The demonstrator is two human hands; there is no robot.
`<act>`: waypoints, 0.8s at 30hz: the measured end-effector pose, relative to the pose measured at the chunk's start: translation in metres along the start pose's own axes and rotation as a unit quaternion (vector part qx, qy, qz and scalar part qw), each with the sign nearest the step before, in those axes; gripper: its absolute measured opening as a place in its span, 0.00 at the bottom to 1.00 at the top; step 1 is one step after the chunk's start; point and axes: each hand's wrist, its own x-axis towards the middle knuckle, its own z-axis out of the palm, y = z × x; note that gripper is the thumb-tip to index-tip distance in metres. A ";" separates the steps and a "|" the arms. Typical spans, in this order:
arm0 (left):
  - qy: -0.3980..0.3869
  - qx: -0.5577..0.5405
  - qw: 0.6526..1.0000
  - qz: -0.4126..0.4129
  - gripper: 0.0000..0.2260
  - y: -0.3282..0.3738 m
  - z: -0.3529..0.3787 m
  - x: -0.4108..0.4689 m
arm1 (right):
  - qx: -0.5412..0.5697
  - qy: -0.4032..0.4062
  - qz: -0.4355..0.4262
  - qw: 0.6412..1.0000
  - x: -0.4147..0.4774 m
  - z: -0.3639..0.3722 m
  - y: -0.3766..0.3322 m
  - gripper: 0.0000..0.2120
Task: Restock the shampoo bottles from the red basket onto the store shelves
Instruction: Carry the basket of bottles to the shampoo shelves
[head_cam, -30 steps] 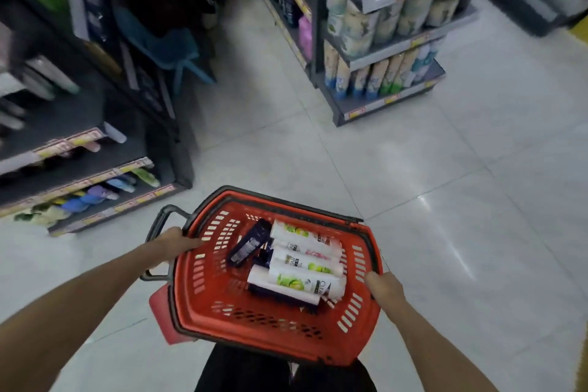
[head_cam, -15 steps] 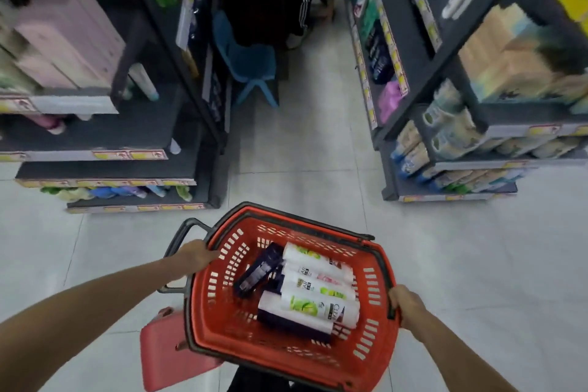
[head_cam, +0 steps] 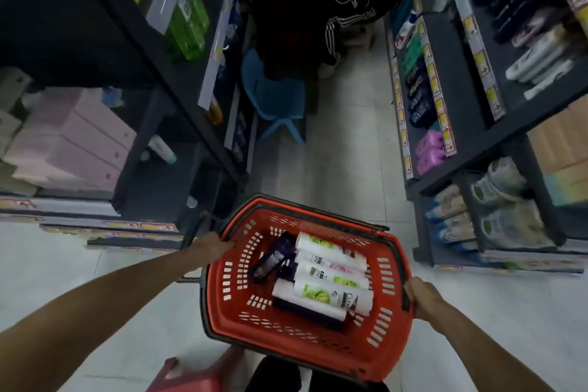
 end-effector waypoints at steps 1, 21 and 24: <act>0.014 0.000 1.000 0.001 0.20 0.021 -0.008 -0.001 | 0.007 -0.007 -0.007 1.000 0.016 -0.006 -0.022 0.10; 0.054 0.039 0.998 -0.008 0.14 0.328 -0.160 0.165 | -0.034 0.011 -0.064 0.997 0.123 -0.099 -0.375 0.04; 0.024 0.075 0.997 -0.002 0.17 0.368 -0.188 0.201 | -0.009 0.024 -0.056 0.998 0.110 -0.103 -0.415 0.03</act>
